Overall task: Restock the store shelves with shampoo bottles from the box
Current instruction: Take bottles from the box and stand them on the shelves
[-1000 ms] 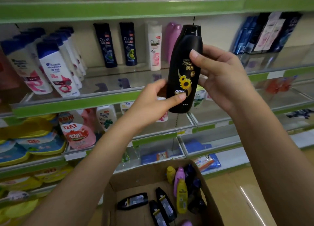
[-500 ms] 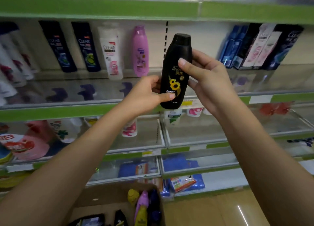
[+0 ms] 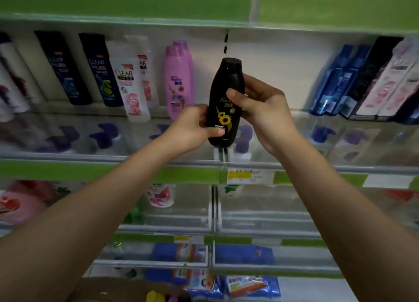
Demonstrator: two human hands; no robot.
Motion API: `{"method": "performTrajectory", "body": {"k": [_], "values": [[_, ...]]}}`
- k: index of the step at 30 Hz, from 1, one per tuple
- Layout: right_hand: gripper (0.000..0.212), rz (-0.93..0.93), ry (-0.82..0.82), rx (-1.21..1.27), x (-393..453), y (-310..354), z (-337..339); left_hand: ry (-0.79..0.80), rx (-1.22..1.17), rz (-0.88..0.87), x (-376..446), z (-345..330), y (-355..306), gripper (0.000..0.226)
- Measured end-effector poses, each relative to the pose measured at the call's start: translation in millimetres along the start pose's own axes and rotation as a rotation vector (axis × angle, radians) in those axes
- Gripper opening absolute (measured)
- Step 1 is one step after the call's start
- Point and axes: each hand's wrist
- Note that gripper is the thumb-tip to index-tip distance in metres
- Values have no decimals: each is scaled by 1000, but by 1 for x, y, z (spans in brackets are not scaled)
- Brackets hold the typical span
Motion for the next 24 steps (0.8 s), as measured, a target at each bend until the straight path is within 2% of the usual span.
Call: {"method": "performTrajectory", "body": {"k": [9,14,17,24], "values": [[41,66,10,-65,63,-23,18,-61,161,9,62,-16,36,38],[42,90,23,-87,93,-28,25,-91,99,-15,89,-19,47,40],[54,94,-24,-110,111,-30,25,-83,23,-19,104,-20,52,39],[42,85,-71,-177,141,-35,37,-188,28,21,128,-30,60,36]]}}
Point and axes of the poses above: each hand's wrist, its own x-axis towards the middle knuckle, its own z-axis out of the back of the hand, y = z × x, and after that the axes turned 9 degrees about -z, right-handed
